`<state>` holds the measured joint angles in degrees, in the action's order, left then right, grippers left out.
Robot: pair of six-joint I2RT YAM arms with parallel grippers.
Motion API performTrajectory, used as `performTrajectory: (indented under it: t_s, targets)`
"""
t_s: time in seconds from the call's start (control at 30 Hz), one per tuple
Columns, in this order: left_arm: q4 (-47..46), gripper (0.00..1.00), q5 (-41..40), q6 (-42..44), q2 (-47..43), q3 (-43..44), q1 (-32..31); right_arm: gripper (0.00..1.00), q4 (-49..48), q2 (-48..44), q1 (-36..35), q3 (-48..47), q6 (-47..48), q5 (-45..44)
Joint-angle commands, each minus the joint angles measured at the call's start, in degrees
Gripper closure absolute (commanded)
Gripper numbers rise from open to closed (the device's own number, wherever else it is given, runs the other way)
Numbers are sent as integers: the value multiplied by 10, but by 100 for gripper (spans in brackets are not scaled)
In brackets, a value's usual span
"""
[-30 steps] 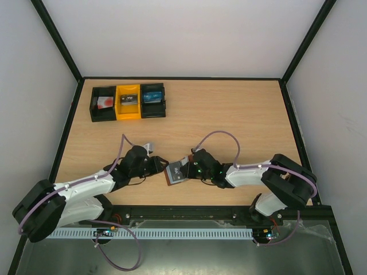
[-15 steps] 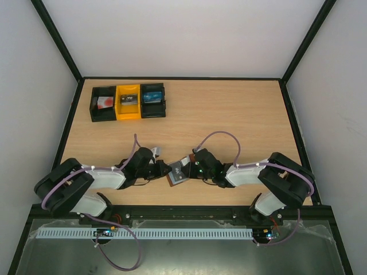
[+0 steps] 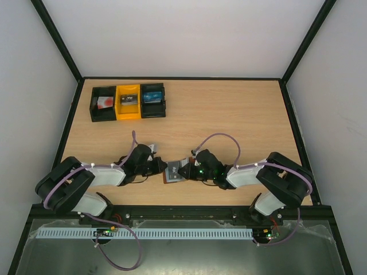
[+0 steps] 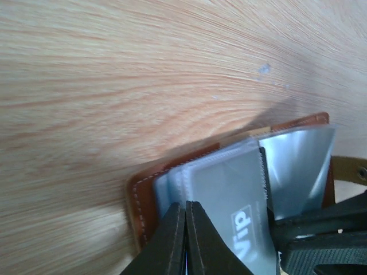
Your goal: Take the credit cards out of the card holder
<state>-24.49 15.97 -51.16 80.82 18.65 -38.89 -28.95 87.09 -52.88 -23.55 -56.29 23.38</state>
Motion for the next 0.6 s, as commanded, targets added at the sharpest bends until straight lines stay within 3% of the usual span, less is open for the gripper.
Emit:
performTrajectory:
  t_s: [0.0, 0.23, 0.37, 0.57]
  targets:
    - [44, 97, -16, 20, -11, -9, 6, 84, -38, 22, 0, 9, -19, 8]
    - [36, 97, -1, 20, -18, -21, 6, 88, -50, 35, 1, 12, -25, -10]
    - [46, 97, -4, 18, -31, -20, 6, 97, -54, 38, 1, 15, -27, -16]
    - [91, 93, -41, 11, -79, -17, 6, 98, -87, 34, 1, 28, -36, -4]
